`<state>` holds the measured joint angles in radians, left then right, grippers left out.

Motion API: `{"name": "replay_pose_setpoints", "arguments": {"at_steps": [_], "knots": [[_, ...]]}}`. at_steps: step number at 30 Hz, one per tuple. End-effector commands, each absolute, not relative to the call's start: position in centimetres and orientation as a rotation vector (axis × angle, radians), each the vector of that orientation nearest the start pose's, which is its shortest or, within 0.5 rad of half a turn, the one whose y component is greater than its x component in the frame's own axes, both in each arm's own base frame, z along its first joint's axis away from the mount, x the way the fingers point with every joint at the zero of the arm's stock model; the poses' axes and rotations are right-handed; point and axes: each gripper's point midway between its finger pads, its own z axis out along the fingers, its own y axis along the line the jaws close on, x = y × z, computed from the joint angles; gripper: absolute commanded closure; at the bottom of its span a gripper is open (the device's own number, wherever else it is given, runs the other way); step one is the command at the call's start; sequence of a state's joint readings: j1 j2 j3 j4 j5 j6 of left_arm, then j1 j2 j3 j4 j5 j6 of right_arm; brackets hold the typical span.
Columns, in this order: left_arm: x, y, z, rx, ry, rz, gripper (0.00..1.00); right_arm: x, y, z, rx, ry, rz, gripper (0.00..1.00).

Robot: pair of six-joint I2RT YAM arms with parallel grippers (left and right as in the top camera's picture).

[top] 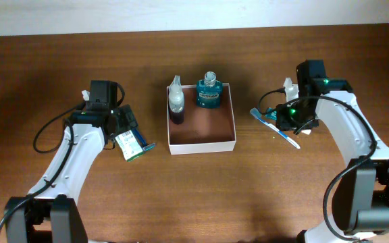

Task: Pack container
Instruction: 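Move the right gripper back right above the blue toothbrush, then lower the right gripper and grasp the blue toothbrush handle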

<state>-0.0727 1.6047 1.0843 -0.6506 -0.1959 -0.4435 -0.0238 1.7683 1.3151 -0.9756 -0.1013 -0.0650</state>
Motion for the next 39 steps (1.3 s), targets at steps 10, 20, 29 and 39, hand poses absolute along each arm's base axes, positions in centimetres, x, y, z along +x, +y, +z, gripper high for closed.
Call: {"name": "replay_pose_setpoints", "arguments": {"at_steps": [10, 20, 29, 39], "knots": [[36.6, 0.8, 8.2, -0.566, 2.649, 0.130, 0.01, 35.8, 1.7, 2.8, -0.454, 2.851, 0.161, 0.47], [36.6, 0.8, 8.2, -0.566, 2.649, 0.130, 0.01, 35.2, 2.1, 1.0, -0.474, 2.822, 0.180, 0.53], [36.6, 0.8, 8.2, -0.566, 2.649, 0.129, 0.01, 35.1, 2.6, 0.8, -0.477, 2.814, 0.222, 0.56], [36.6, 0.7, 8.2, -0.566, 2.649, 0.129, 0.01, 35.8, 2.5, 0.3, -0.476, 2.761, 0.202, 0.55]]}}
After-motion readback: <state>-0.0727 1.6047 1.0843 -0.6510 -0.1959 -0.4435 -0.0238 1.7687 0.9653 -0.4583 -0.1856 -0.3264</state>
